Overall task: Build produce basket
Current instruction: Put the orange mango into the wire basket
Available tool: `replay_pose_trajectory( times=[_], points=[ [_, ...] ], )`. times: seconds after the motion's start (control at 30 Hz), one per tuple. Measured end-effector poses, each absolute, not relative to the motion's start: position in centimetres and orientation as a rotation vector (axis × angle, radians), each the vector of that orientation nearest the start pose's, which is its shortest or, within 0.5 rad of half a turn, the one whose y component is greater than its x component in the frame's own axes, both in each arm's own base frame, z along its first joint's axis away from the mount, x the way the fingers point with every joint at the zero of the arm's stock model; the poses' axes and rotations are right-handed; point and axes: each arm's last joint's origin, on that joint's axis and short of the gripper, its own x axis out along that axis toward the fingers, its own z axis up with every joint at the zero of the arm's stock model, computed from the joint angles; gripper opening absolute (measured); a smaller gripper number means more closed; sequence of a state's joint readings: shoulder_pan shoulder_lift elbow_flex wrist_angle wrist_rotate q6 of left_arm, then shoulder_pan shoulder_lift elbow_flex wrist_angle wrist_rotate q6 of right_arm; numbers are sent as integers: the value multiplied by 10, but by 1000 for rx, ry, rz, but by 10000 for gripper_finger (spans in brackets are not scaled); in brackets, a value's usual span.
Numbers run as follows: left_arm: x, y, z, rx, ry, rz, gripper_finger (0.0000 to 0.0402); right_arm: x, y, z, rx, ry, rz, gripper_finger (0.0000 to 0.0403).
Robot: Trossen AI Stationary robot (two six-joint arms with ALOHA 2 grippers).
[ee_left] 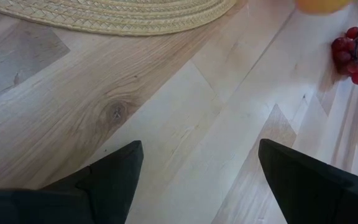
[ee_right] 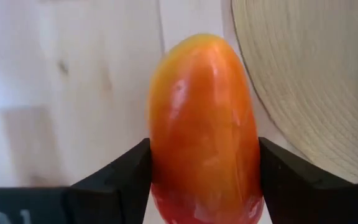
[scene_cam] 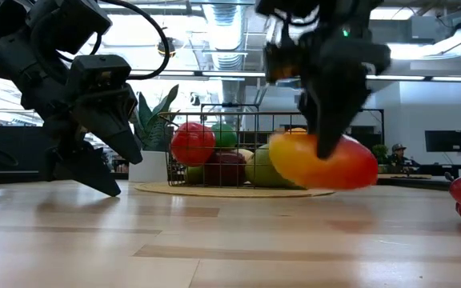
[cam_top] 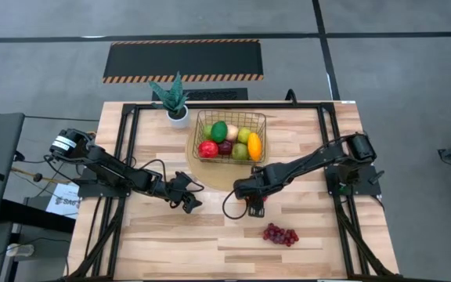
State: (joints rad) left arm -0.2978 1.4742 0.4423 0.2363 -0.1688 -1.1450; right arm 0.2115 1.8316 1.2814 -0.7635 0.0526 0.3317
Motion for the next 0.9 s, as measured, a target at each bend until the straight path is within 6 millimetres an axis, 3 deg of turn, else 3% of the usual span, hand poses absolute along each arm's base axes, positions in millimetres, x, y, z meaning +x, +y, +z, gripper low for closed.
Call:
replay_pose_trajectory(
  times=[0.1,0.27,0.53,0.73,0.9],
  points=[
    [230,-66,118,-901,743,329,316,347,73,211,137,1234,-73,254],
    [230,-66,118,-903,742,329,316,347,62,268,186,1033,-79,255],
    [230,-65,118,-903,742,330,316,328,11,353,274,613,-434,255],
    [230,-65,118,-902,744,331,316,316,-35,365,483,464,-713,255],
    [230,-65,118,-900,747,332,316,326,-62,348,653,436,-845,256]
  ],
)
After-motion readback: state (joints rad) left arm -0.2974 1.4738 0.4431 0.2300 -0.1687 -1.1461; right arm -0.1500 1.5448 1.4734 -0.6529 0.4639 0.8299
